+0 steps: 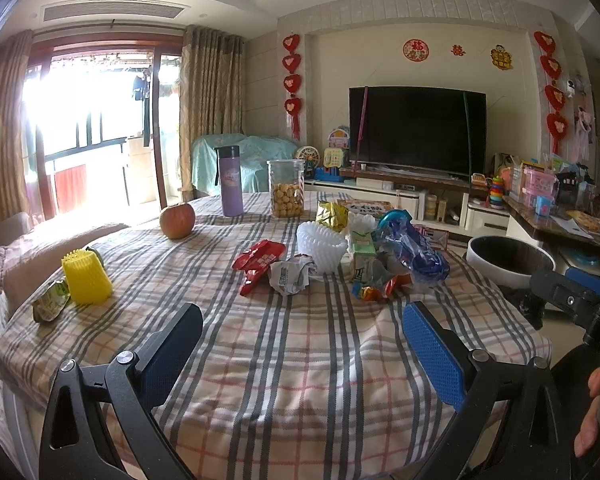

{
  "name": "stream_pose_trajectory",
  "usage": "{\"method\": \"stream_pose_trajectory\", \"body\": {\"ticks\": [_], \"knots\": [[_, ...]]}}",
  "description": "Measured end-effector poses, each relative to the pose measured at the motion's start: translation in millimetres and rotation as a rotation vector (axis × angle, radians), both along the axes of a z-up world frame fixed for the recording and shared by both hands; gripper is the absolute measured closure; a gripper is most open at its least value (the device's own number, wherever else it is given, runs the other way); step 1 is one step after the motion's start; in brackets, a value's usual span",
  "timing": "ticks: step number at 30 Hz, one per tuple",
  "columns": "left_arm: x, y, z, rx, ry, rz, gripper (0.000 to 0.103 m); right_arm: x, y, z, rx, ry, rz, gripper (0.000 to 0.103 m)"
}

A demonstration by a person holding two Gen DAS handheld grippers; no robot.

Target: Collect trash

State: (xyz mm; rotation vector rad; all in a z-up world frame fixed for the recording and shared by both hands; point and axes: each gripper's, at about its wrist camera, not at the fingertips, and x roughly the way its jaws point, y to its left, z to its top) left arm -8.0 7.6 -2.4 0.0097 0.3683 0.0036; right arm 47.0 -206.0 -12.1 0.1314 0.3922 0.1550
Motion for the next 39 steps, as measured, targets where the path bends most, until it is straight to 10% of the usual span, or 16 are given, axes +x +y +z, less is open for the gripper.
{"method": "stream_pose_trajectory", "body": {"ticks": [39], "knots": [[193, 29, -30, -0.021, 0.262, 0.033, 0.005, 147, -1, -32, 0.07, 0.26, 0.159, 0.014]]}}
